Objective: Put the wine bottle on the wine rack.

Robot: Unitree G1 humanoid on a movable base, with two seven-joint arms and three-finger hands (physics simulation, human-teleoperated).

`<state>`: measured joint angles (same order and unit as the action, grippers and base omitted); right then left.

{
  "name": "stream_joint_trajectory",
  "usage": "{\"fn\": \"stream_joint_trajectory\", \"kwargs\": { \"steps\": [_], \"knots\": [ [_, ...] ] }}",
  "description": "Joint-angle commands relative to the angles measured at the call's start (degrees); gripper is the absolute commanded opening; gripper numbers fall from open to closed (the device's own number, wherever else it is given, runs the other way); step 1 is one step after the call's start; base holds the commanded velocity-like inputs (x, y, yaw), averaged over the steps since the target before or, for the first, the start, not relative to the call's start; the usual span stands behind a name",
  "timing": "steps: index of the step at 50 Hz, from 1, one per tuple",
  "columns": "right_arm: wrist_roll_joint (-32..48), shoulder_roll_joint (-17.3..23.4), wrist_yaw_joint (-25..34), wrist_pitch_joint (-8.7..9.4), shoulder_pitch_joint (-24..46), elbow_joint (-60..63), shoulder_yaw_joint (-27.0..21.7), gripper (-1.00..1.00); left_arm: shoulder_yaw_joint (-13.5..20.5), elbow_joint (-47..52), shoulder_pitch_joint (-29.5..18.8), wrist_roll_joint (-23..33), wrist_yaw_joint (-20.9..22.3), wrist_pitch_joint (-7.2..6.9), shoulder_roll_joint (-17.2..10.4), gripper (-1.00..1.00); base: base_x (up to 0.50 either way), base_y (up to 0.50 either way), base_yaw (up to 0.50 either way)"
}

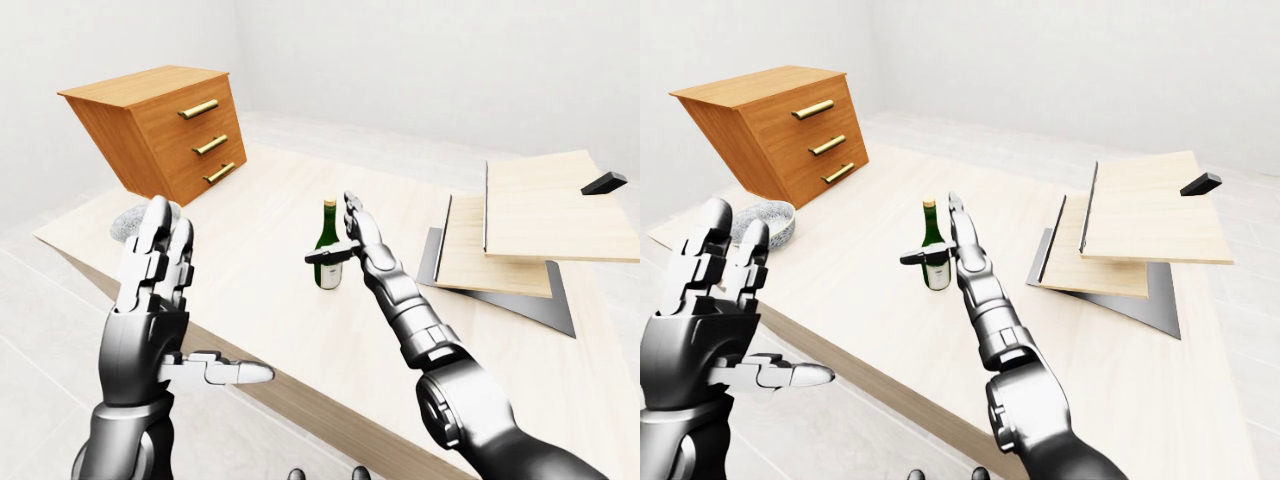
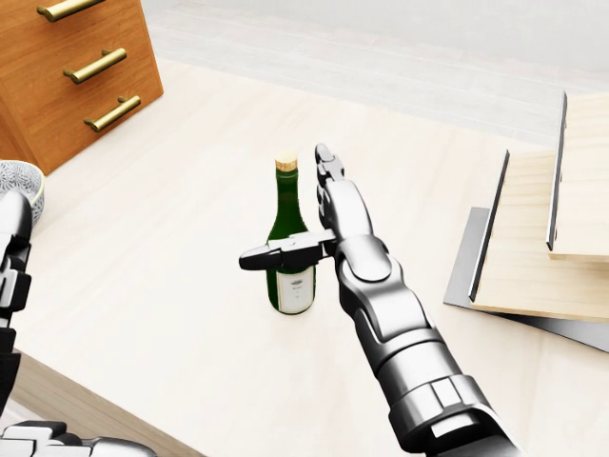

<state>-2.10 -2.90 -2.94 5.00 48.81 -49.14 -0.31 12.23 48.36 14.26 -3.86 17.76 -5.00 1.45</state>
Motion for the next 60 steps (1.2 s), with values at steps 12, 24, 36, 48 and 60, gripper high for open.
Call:
{"fn": "stream_joint_trajectory", "kwargs": {
  "steps": [12,24,36,48,60],
  "knots": [
    [1.8,-0.1,-0.4,0.00,2.3,1.2,0.1,1.00,-0.2,-0.9,0.7,0.0,0.1,0.00,0.1,1.00,0.00,0.00,0.00],
    [1.9,-0.7,-0.7,0.00,4.3,-2.4,-0.3,1.00,0.2,-2.2,0.9,0.0,0.4,0.00,0.1,1.00,0.00,0.00,0.00],
    [1.3,-0.7,-0.5,0.00,5.2,-4.5,-0.6,1.00,0.3,-2.2,0.9,-0.2,0.5,0.00,0.2,1.00,0.00,0.00,0.00],
    [1.0,-0.9,-0.4,0.00,4.7,-4.4,-0.5,-0.55,-0.1,-3.6,1.3,0.1,0.6,0.00,0.4,1.00,0.00,0.00,0.00],
    [1.0,-1.0,-0.7,0.00,4.7,-3.7,-0.4,-1.00,0.2,-3.3,1.5,-0.2,0.8,0.00,0.4,1.00,0.00,0.00,0.00]
  ]
}}
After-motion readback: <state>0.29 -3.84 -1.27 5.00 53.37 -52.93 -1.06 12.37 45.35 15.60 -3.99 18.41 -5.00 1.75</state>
